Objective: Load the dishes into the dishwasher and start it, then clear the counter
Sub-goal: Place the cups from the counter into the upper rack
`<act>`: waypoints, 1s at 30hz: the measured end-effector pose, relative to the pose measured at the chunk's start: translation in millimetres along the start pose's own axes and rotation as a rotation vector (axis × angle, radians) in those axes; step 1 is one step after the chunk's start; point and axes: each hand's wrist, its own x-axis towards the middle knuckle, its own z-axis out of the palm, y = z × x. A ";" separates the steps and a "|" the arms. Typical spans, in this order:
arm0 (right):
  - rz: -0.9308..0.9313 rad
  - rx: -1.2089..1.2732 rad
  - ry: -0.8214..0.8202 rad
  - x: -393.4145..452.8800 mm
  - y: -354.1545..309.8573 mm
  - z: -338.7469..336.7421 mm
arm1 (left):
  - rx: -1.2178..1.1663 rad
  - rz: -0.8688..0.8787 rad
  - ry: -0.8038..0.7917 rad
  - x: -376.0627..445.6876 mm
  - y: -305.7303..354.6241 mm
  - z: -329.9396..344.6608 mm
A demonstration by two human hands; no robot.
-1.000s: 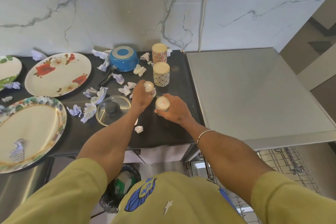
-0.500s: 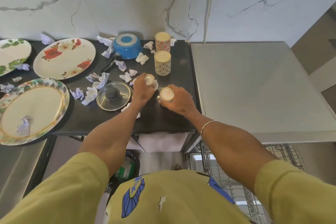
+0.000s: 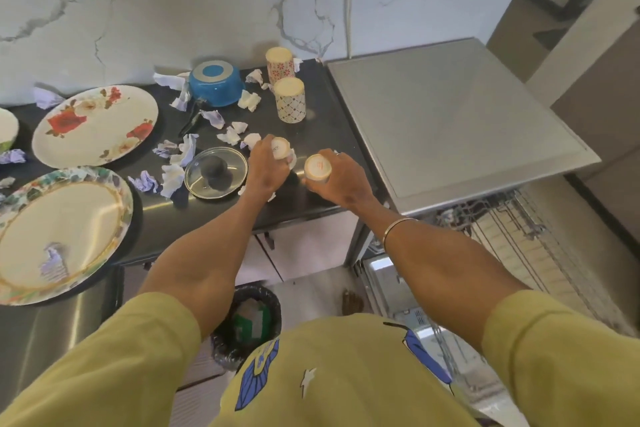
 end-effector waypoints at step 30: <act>0.511 -0.080 0.071 -295.0 -2.9 -56.7 | 0.053 0.336 -0.367 -226.5 34.3 71.4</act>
